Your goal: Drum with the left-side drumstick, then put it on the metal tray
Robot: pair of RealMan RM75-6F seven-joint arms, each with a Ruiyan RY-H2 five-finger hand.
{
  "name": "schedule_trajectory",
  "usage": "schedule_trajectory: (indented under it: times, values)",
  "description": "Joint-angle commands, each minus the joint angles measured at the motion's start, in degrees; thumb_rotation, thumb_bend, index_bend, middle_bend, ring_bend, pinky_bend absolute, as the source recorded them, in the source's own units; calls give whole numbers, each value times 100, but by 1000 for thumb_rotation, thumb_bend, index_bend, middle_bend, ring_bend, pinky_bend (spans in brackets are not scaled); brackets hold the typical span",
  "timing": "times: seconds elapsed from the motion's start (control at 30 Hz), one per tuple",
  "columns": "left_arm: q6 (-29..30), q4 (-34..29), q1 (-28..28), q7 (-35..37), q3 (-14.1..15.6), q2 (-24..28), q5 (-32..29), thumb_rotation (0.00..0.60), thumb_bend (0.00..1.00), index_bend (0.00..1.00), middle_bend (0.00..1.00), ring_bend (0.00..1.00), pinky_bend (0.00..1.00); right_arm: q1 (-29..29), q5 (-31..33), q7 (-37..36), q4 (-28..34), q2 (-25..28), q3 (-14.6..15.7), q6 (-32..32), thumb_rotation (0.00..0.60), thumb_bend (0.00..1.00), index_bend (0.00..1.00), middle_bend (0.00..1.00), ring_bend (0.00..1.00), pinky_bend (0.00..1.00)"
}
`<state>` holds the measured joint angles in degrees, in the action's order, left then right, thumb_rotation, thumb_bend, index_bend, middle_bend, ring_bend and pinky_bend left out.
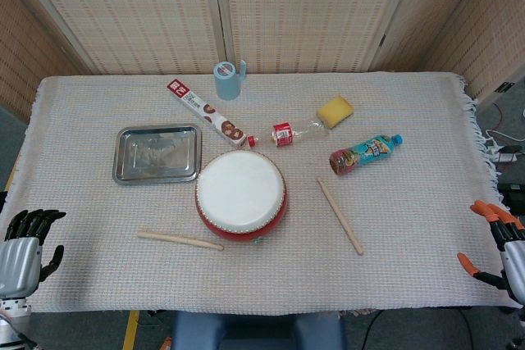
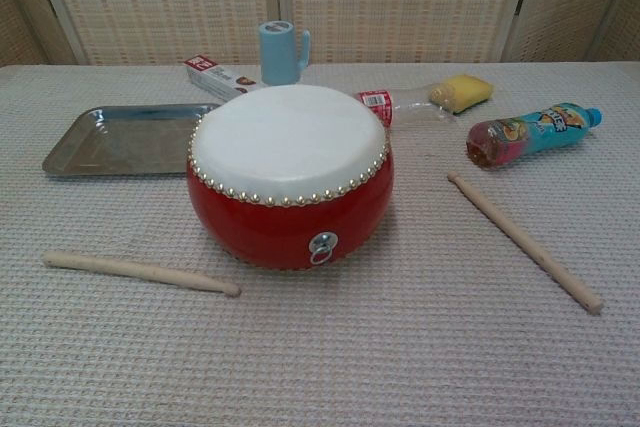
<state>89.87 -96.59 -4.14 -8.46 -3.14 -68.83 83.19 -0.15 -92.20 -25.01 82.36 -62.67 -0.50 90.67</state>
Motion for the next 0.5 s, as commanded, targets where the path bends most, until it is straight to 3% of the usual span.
schedule_trajectory:
  times: [0.03,0.33,0.5]
  values:
    - [-112,-76,-15,-148,-1,19,-100,600,335,271,208,139,99,77,60,-26,-51,-21,-35,-117,600,266,72,155,29,128]
    - [-408,-194,-193,-333,-68,-28,-148,600,335,294,209,139,99,156,151,-13,-101,4,-172,-105,600,266,73,155,29,128]
    - [-938,-89,-589,-170,-149,-256,-55,600,343,339,210,139,99,214,82,109,-25,115,-234,-35,600,267,73,155,29,128]
